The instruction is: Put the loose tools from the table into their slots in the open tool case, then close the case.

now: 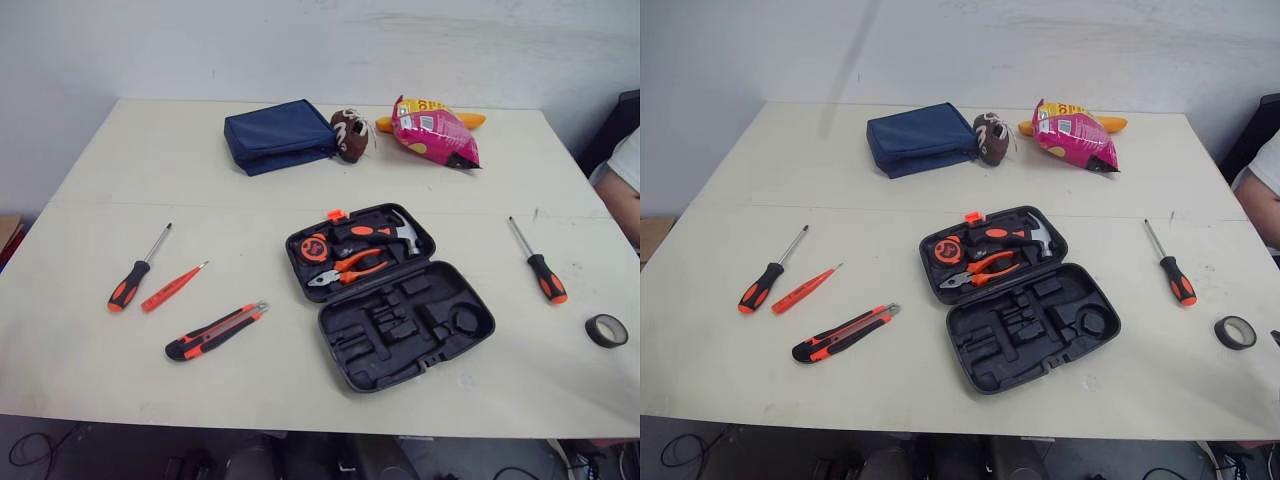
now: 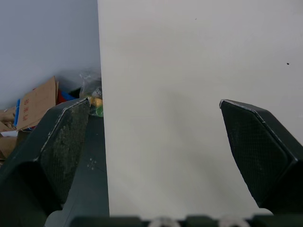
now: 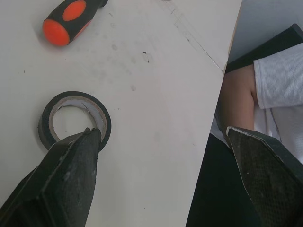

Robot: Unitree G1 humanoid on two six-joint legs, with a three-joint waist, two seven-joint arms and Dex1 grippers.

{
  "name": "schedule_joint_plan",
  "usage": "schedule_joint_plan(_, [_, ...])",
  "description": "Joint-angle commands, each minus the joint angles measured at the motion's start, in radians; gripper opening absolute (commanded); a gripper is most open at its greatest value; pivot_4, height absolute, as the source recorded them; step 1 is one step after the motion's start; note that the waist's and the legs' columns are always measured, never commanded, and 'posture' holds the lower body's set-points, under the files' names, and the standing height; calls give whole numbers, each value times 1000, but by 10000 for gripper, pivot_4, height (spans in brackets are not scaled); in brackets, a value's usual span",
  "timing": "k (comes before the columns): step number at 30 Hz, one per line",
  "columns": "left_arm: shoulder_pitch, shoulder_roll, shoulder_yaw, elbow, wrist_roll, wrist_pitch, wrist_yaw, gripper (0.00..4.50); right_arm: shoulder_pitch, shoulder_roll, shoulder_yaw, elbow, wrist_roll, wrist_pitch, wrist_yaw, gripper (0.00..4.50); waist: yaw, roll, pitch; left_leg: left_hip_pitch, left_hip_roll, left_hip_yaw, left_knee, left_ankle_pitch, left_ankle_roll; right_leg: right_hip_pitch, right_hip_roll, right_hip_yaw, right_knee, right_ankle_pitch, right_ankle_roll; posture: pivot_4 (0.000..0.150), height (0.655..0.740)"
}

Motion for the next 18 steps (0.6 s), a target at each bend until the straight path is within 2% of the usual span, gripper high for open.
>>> schedule_joint_plan(1, [0,-6,26,-61,-42,-4,-17,44565,-24,1,-4,-12,27,5,22,45000,0,0,0,0,0,0,0,0,0,0,0,0,0,0,0,1500,7400])
schedule_joint_plan(5, [10,-40,47,-222,-133,120,-89,44565,-85,27,20,-27,46,35,65,45000,0,-1,0,0,0,0,0,0,0,1,0,-1,0,0,0,1500,7400])
schedule_joint_plan(11, [74,-101,-30,-655,-218,337,-138,44565,-219,87,122,-268,117,219,193,45000,-4,0,0,0,0,0,0,1,1,1,0,0,1,0,0,1500,7400])
schedule_joint_plan(16, [95,-135,-142,-996,-201,505,-66,44565,-315,118,230,-395,92,339,218,45000,3,3,1,-1,1,-2,0,3,4,1,2,0,1,0,1,1500,7400])
schedule_joint_plan(18, [50,-149,-268,-1182,-195,593,11,44565,-401,140,310,-393,41,381,210,45000,7,3,1,-1,2,-3,0,3,3,1,3,0,0,0,1,1500,7400])
